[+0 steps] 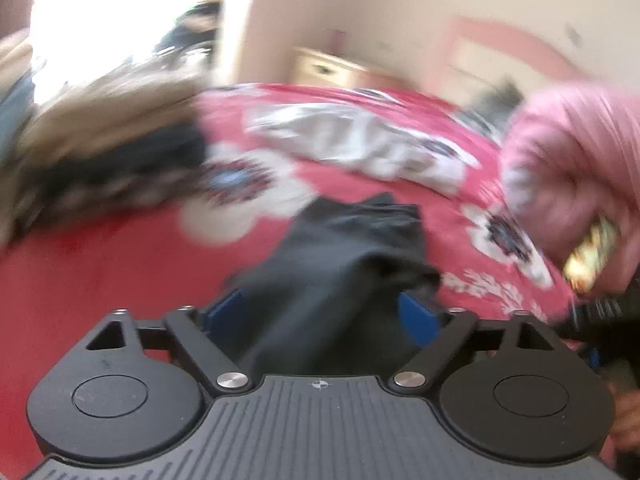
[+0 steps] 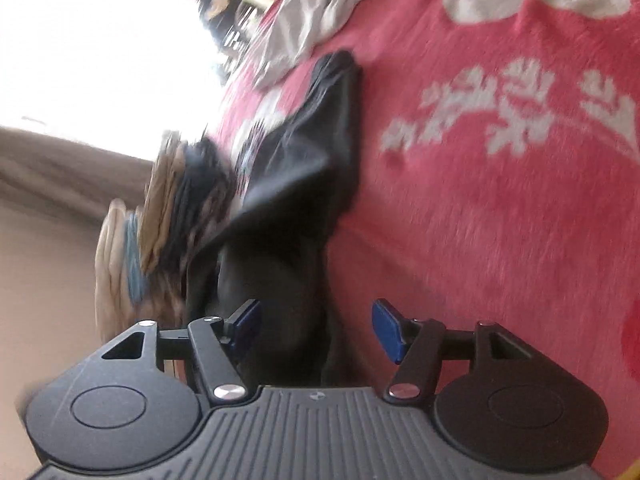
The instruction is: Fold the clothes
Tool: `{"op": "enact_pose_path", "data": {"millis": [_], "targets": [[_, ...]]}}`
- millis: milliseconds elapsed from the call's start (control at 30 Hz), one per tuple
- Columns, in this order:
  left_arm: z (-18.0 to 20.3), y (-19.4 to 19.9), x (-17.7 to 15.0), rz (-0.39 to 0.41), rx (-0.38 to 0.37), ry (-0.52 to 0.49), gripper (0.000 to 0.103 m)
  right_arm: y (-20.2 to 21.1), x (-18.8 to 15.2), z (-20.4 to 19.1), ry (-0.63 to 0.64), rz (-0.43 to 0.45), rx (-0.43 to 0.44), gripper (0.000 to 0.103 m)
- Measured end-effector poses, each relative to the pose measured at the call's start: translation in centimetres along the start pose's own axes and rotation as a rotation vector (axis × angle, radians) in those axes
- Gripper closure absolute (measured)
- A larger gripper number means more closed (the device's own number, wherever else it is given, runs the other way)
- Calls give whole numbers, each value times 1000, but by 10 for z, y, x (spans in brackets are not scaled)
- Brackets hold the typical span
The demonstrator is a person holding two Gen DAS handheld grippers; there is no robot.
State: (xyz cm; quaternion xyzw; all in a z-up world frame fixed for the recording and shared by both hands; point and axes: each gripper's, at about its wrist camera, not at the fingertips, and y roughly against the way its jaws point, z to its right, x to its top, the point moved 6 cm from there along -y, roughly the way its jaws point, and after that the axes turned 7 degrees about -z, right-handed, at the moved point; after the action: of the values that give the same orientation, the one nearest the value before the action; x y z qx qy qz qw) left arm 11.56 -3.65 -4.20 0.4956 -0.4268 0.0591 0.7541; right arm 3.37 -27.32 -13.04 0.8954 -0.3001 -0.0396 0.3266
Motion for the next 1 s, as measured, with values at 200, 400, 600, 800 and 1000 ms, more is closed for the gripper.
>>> {"op": "enact_pose_path", "data": {"millis": [200,400,600,800,1000], "targets": [[53,-82,28,-161,46,-295,11,3,-46,3,143,-99,-59,33],[37,-135,27,-267,177,-230,64,-8,-64,8,116,-155,-36,33],[-8,-107,35,-166,205,-2,99,-22,-73,6,64,-153,-27,55],[-67,-23,31,19,289,209,101,-13,-76,0,118,-106,-68,91],[-121,50,-27,24,361,421,101,19,-57,-19,218,15,-70,93]]}}
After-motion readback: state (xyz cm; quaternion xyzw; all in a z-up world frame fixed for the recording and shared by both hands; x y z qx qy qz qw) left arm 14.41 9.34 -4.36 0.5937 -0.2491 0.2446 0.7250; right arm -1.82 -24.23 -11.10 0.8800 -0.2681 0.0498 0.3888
